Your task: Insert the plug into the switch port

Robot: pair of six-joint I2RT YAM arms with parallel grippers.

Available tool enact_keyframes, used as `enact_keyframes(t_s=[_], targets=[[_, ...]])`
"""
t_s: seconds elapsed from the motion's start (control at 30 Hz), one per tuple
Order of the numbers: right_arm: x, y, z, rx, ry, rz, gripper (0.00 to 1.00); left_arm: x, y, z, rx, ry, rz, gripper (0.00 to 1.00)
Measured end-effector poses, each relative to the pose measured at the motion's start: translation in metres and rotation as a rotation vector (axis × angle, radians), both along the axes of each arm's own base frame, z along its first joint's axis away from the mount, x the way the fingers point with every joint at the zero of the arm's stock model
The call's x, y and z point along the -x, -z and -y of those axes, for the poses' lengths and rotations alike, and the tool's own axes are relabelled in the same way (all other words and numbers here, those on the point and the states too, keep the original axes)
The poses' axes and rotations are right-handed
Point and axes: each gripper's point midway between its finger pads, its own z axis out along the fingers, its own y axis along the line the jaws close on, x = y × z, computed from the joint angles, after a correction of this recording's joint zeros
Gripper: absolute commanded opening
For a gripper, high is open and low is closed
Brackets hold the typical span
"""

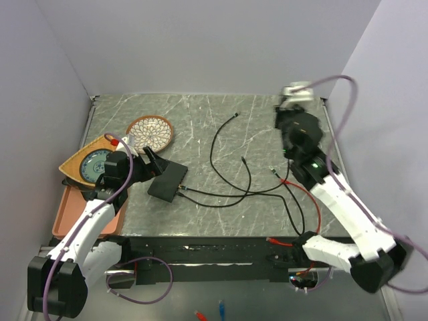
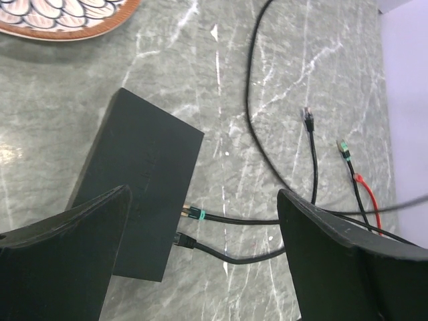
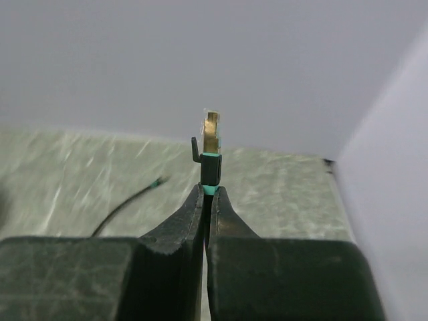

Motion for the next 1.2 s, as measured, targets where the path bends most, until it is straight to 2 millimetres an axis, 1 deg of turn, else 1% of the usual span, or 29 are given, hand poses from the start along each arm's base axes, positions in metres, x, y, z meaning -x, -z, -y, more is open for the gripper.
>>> enact_keyframes(t_s=[0.03,0.1,0.13,0.2,0.23,0.3,0.37,0.47,0.57,0.63,0.67,0.73,0.8,0.87,0.9,1.03,1.2], targets=[[-0.005,0.009,-0.017,0.033,-0.049,-0.03,0.0,0.0,0.0,0.001,0.004,0.007,0.003,0.96],[-0.012,0.042,-0.064,0.138,-0.173,-0.126,0.0,0.002,0.0,0.004,0.012,0.021,0.012,0.96],[-0.011,0.063,-0.091,0.192,-0.254,-0.179,0.0,0.002,0.0,0.004,0.016,0.026,0.016,0.96],[-0.006,0.112,-0.136,0.297,-0.395,-0.293,0.0,0.005,0.0,0.007,0.026,0.045,0.027,0.96],[-0.002,0.131,-0.152,0.33,-0.456,-0.336,0.0,0.006,0.001,0.008,0.029,0.051,0.03,0.96],[0.014,0.18,-0.187,0.389,-0.607,-0.452,0.0,0.009,0.0,0.011,0.039,0.07,0.041,0.96],[0.031,0.214,-0.209,0.399,-0.743,-0.539,0.0,0.011,-0.002,0.013,0.046,0.085,0.051,0.96],[0.054,0.248,-0.231,0.359,-0.908,-0.634,0.0,0.013,-0.006,0.015,0.056,0.098,0.081,0.96],[0.082,0.272,-0.249,0.282,-1.072,-0.722,0.0,0.017,-0.006,0.017,0.072,0.113,0.114,0.99],[0.097,0.282,-0.263,0.221,-1.171,-0.768,0.0,0.022,-0.003,0.02,0.09,0.129,0.122,0.99],[0.103,0.286,-0.269,0.192,-1.215,-0.79,0.0,0.024,-0.001,0.022,0.098,0.139,0.124,0.97],[0.116,0.294,-0.277,0.14,-1.285,-0.842,0.0,0.027,0.001,0.025,0.112,0.159,0.126,0.95],[0.126,0.297,-0.282,0.09,-1.338,-0.881,0.0,0.031,0.001,0.03,0.13,0.192,0.135,0.91],[0.135,0.292,-0.286,0.027,-1.398,-0.901,0.0,0.035,-0.002,0.036,0.156,0.227,0.15,0.87],[0.138,0.286,-0.288,-0.01,-1.428,-0.902,0.0,0.037,-0.005,0.038,0.167,0.248,0.162,0.86],[0.139,0.265,-0.293,-0.123,-1.515,-0.878,0.0,0.044,-0.017,0.048,0.206,0.325,0.214,0.8],[0.141,0.252,-0.29,-0.207,-1.574,-0.883,0.0,0.055,-0.027,0.058,0.244,0.405,0.266,0.75]])
